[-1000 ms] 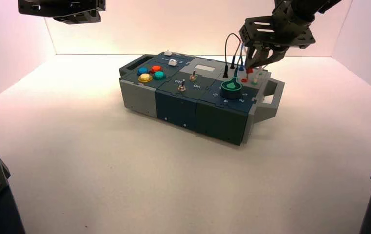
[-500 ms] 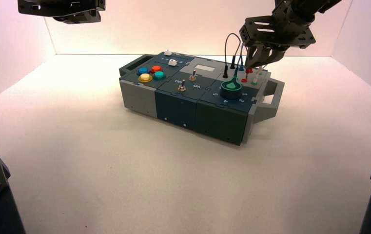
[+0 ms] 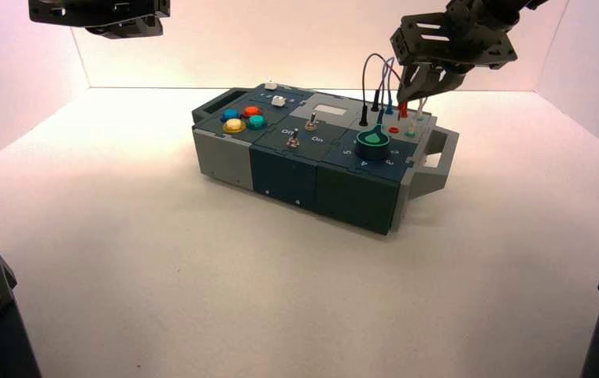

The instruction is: Insert the red wire.

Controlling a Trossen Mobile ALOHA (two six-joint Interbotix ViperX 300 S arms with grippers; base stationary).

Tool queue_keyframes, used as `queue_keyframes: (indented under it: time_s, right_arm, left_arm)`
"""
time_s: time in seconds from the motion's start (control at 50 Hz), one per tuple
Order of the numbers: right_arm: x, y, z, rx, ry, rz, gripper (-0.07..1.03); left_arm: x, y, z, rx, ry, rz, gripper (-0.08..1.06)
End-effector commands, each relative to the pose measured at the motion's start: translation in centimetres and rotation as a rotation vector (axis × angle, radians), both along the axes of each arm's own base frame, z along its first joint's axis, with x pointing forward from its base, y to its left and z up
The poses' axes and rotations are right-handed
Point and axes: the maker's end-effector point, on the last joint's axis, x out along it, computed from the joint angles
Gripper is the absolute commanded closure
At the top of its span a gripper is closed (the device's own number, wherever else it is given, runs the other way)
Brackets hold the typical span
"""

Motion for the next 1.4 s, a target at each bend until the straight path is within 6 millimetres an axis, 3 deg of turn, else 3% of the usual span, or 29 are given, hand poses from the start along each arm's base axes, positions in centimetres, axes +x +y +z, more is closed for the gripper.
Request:
queue_keyframes:
  time_s: [0.02, 0.18, 0.96, 1.4]
  right_arm:
    - [0.4, 0.2, 1.2, 0.011, -0.039, 0.003, 0.99]
    - [0.1, 1.1, 1.3, 0.005, -0.045, 0.036, 0.98]
    - [0.5, 0.0, 0.4, -0.041, -0.094, 0.018, 0.98]
    - [0.6, 0.4, 0.0, -0.047, -0.082, 0.031, 0.98]
  left_arm:
    - [0.7, -0.3, 1.6, -0.016, -0.048, -0.001, 1.01]
    - [0.7, -0.4, 1.6, -0.016, -0.048, -0.002, 1.01]
    - [0.8, -0.3, 1.5, -0.015, -0.043, -0.001, 1.01]
    - [0.8, -0.4, 1.5, -0.015, -0.043, -0.002, 1.01]
